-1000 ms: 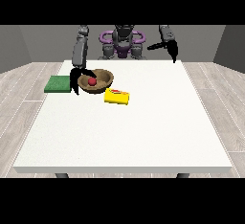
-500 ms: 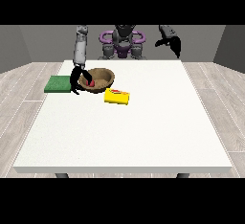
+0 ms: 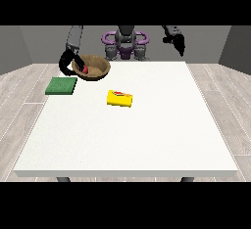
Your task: Pick the cup and pour the ball into the bowl, then pick the bowl and place it on the pad
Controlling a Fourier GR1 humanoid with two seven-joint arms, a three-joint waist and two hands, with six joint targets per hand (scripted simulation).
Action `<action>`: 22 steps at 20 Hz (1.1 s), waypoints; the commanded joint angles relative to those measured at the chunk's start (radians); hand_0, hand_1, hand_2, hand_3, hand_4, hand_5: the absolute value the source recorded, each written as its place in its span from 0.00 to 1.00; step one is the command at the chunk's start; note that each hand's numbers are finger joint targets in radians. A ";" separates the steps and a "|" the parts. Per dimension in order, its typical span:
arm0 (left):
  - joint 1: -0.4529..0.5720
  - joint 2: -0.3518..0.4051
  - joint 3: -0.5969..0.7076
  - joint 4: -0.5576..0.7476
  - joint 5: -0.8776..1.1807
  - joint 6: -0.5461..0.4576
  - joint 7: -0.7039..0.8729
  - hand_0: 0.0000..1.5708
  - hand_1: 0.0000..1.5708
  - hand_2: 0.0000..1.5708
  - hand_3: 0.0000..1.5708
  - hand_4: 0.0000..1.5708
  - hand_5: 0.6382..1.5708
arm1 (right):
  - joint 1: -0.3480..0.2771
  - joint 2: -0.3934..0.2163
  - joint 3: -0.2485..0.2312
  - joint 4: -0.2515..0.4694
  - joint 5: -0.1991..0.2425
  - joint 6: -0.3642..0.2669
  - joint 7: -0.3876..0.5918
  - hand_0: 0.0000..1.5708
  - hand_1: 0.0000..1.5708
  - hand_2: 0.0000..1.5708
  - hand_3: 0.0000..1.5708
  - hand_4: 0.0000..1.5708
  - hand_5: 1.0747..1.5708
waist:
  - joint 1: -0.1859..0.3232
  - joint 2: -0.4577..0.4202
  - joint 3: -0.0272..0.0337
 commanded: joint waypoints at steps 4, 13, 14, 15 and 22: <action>0.042 0.018 0.038 -0.012 0.011 0.008 -0.016 0.00 0.00 0.00 0.00 0.64 0.83 | -0.051 -0.108 -0.052 -0.040 -0.045 0.111 0.146 1.00 1.00 1.00 0.49 0.51 1.00 | -0.042 -0.008 0.0062; 0.035 0.119 0.141 0.056 0.071 -0.084 -0.111 0.00 0.00 0.00 0.00 0.77 0.90 | -0.007 -0.172 -0.073 -0.116 -0.043 0.186 0.110 1.00 1.00 1.00 0.30 0.53 1.00 | -0.082 0.063 0.0061; 0.012 0.120 0.152 0.033 0.089 -0.089 -0.129 0.00 0.00 0.00 0.00 0.80 0.93 | -0.027 -0.218 -0.112 -0.089 -0.055 0.183 0.062 1.00 1.00 1.00 0.14 0.56 1.00 | -0.055 0.113 0.0063; 0.032 0.178 0.191 0.018 0.141 -0.158 -0.096 0.00 0.00 0.00 0.00 0.82 0.94 | 0.037 -0.233 -0.120 -0.076 -0.064 0.211 0.022 1.00 1.00 1.00 0.00 0.57 1.00 | -0.050 0.083 0.0066; -0.049 0.450 0.437 0.141 0.313 -0.326 -0.131 0.00 0.00 0.00 0.00 0.81 1.00 | 0.025 -0.268 -0.180 -0.076 -0.098 0.205 -0.074 1.00 1.00 1.00 0.00 0.52 1.00 | -0.037 0.210 0.0058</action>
